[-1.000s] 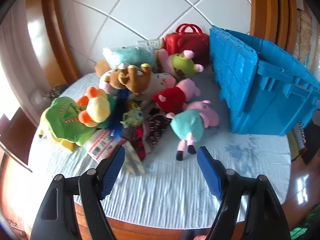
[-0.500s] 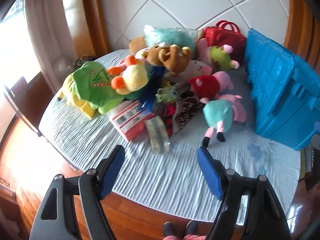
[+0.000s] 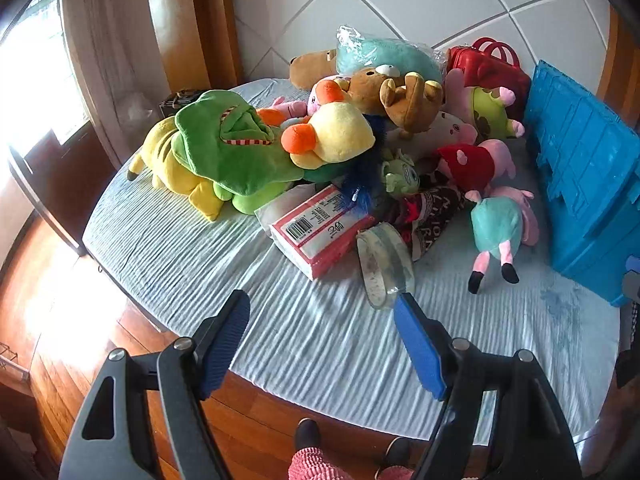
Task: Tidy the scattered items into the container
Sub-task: 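Reach the left tool to the red-white tissue pack while the right tool reaches the tape roll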
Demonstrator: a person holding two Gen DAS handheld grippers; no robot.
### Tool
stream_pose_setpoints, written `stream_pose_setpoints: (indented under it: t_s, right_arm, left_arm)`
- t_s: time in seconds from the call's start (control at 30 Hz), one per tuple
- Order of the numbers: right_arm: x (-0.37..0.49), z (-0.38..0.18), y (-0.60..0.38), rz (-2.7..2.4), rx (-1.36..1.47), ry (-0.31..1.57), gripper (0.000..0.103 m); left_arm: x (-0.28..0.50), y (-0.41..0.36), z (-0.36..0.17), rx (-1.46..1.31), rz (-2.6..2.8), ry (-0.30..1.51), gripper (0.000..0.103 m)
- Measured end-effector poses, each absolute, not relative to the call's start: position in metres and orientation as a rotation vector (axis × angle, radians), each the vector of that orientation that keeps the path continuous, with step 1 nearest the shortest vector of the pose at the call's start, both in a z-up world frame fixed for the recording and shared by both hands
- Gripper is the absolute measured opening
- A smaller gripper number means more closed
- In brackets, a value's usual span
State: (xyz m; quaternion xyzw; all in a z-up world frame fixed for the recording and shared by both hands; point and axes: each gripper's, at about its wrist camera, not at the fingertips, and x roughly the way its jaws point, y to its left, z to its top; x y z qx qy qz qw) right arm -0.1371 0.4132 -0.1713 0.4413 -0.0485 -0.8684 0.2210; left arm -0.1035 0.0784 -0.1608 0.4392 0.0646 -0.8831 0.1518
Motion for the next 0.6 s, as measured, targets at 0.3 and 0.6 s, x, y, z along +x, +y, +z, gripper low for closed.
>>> stream_pose_setpoints:
  t_s: [0.3, 0.6]
  right_arm:
    - [-0.159, -0.197, 0.335, -2.496, 1.358, -0.255, 0.103]
    - [-0.171, -0.223, 0.280, -2.469, 1.499, -0.231, 0.103]
  left_arm:
    - [-0.127, 0.011, -0.177, 1.338, -2.639, 0.043, 0.074]
    - [-0.152, -0.015, -0.214, 1.474, -2.686, 0.077, 0.074]
